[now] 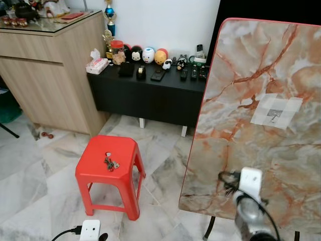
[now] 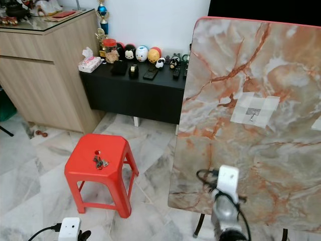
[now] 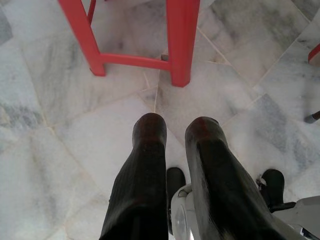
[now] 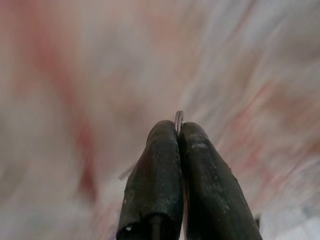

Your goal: Hang keys on a hook

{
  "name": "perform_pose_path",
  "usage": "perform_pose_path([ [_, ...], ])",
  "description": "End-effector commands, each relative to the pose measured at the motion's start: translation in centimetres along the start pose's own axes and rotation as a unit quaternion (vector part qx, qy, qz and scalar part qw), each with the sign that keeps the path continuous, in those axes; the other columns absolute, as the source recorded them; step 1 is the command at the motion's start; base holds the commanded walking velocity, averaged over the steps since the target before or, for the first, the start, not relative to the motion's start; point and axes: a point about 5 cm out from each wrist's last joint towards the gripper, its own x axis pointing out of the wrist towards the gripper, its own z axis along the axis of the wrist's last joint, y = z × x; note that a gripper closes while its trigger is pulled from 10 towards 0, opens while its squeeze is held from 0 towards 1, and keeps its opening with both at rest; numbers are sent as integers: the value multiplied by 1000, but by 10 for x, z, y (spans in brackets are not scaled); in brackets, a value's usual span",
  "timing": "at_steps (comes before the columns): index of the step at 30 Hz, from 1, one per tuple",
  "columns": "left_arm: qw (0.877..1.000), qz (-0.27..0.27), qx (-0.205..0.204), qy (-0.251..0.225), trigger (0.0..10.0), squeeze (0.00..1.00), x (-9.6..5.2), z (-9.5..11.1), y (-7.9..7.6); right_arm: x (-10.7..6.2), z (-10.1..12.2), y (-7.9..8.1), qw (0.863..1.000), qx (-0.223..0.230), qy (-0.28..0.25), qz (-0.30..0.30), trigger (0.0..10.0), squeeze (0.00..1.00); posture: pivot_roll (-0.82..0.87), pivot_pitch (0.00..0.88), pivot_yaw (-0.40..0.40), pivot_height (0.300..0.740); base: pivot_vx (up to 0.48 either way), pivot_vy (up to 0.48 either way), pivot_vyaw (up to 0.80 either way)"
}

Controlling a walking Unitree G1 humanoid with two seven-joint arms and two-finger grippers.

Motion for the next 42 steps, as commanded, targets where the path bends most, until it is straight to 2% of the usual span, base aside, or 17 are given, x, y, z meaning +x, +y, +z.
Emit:
perform_pose_path([
  [1,1000,-2,2,13,10000,0,-1,-5,-3,0,3,-5,999,16,-10,-27,10000,0,183,0,-78,740,0,0,0],
  [3,1000,-3,3,13,10000,0,-1,-5,-3,-1,8,-13,997,-9,-47,-55,10000,0,185,0,-78,740,0,0,0],
  [5,1000,-3,4,13,10000,0,-1,-5,-3,-2,9,-16,996,-15,-58,-65,10000,0,185,0,-78,740,0,0,0],
  [9,1000,-4,5,12,10000,0,-1,-5,-3,-6,19,-23,986,-65,-122,-88,10000,0,178,0,-78,740,0,0,0],
  [10,1000,-5,6,13,10000,0,-1,-5,-3,-8,28,-23,979,-95,-159,-90,10000,0,172,0,-76,740,0,0,0],
  [11,1000,-5,7,13,10000,0,-1,-5,-3,-9,32,-23,975,-105,-174,-90,10000,0,171,0,-75,740,0,0,0],
  [17,1000,-8,10,14,10000,0,0,-3,-4,-6,57,-16,960,-129,-229,-98,10000,0,168,0,-74,740,0,0,0],
  [25,1000,-7,10,16,10000,0,0,-4,-4,-6,71,-6,953,-139,-248,-103,10000,0,167,0,-75,740,0,0,0],
  [35,1000,-7,9,21,10000,0,0,-6,-5,-3,81,-7,943,-161,-265,-122,10000,0,169,0,-80,740,0,0,0],
  [38,1000,-7,8,23,10000,0,-1,-7,-5,-3,90,-3,932,-183,-291,-115,10000,0,168,0,-80,740,0,0,0],
  [42,1000,-6,8,24,10000,0,-1,-7,-5,-1,96,-5,931,-178,-294,-125,10000,0,169,0,-81,740,0,0,0],
])
